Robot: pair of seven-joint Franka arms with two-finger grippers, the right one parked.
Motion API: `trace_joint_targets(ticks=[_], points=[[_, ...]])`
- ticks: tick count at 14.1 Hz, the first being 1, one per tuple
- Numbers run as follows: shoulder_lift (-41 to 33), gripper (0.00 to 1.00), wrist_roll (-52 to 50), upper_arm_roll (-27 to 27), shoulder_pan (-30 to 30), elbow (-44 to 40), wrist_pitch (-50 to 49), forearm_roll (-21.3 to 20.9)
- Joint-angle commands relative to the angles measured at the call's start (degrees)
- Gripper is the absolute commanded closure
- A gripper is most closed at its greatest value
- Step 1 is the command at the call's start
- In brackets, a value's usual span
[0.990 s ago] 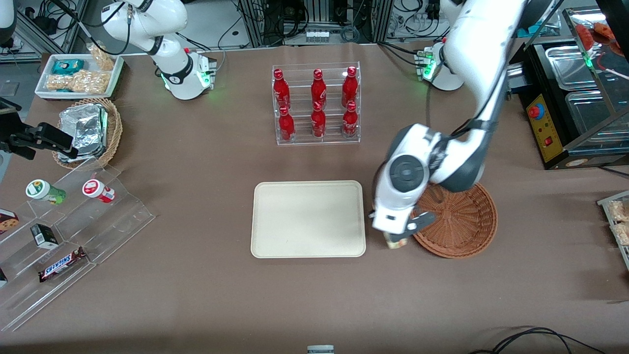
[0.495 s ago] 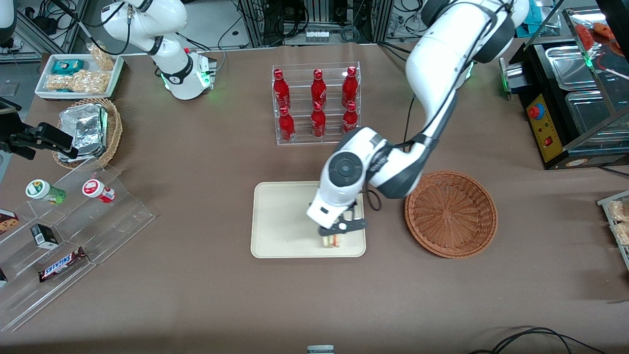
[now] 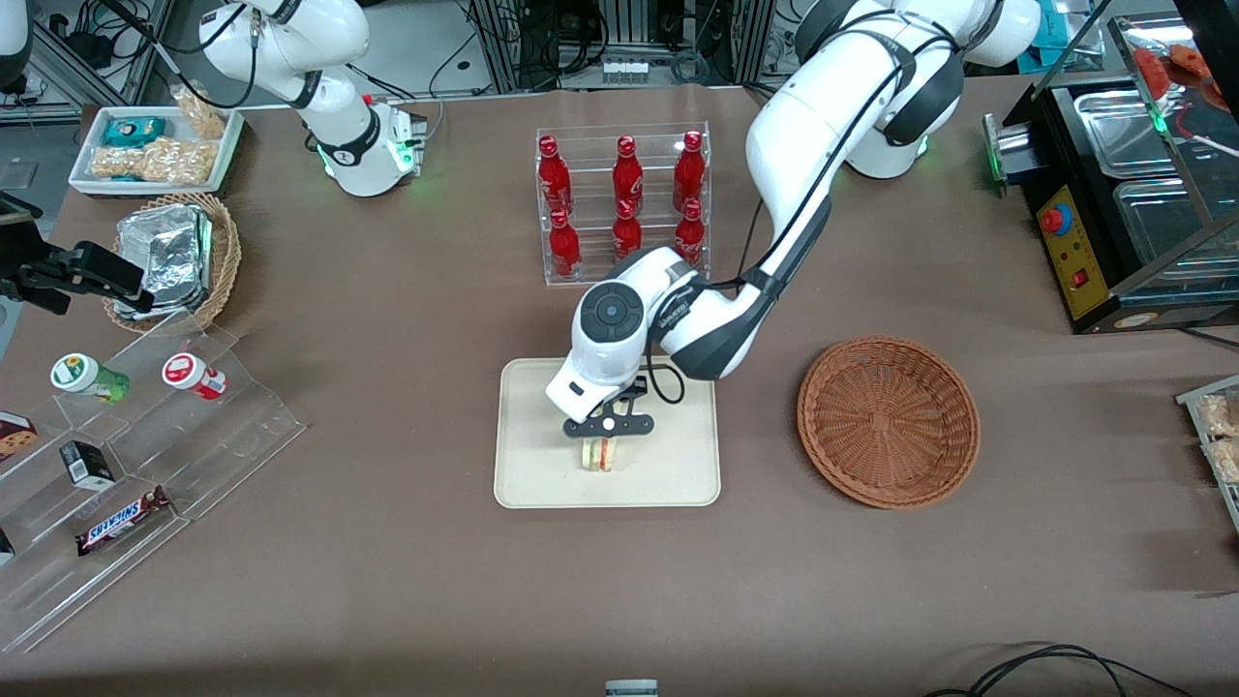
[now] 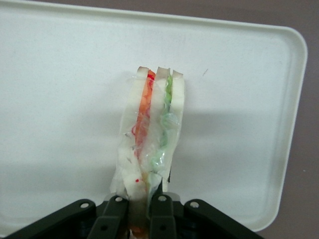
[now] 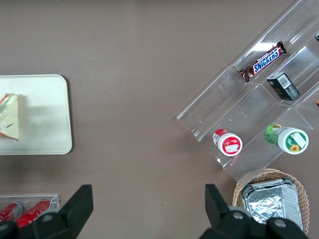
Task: Place sandwich from basket to tray
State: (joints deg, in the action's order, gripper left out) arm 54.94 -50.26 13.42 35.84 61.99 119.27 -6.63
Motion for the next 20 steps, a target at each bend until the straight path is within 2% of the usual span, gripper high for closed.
trace_joint_targets(ticks=[1,4,5,6,7,10,11,16,20], points=[[1.48,0.95,-3.24,-0.33,0.38,-2.67,-0.27,-0.92],[1.48,0.89,-5.37,-0.33,0.38,-2.40,-0.27,-0.92],[1.48,0.79,-5.81,-0.33,0.38,-2.40,-0.27,-0.92],[1.48,0.37,-7.38,-0.33,0.38,-2.32,-0.27,-0.92],[1.48,0.02,-8.61,-0.33,0.38,-2.23,-0.18,-0.92],[-0.18,0.00,-9.50,-0.33,0.29,-1.70,-0.88,-1.01],[-2.71,0.00,-9.50,-0.41,0.29,-1.44,-2.28,-1.27],[-17.39,0.00,-5.82,-3.58,-2.26,-0.03,-22.04,-1.63],[-26.36,0.00,-6.08,-3.49,-9.71,10.75,-23.82,-1.01]])
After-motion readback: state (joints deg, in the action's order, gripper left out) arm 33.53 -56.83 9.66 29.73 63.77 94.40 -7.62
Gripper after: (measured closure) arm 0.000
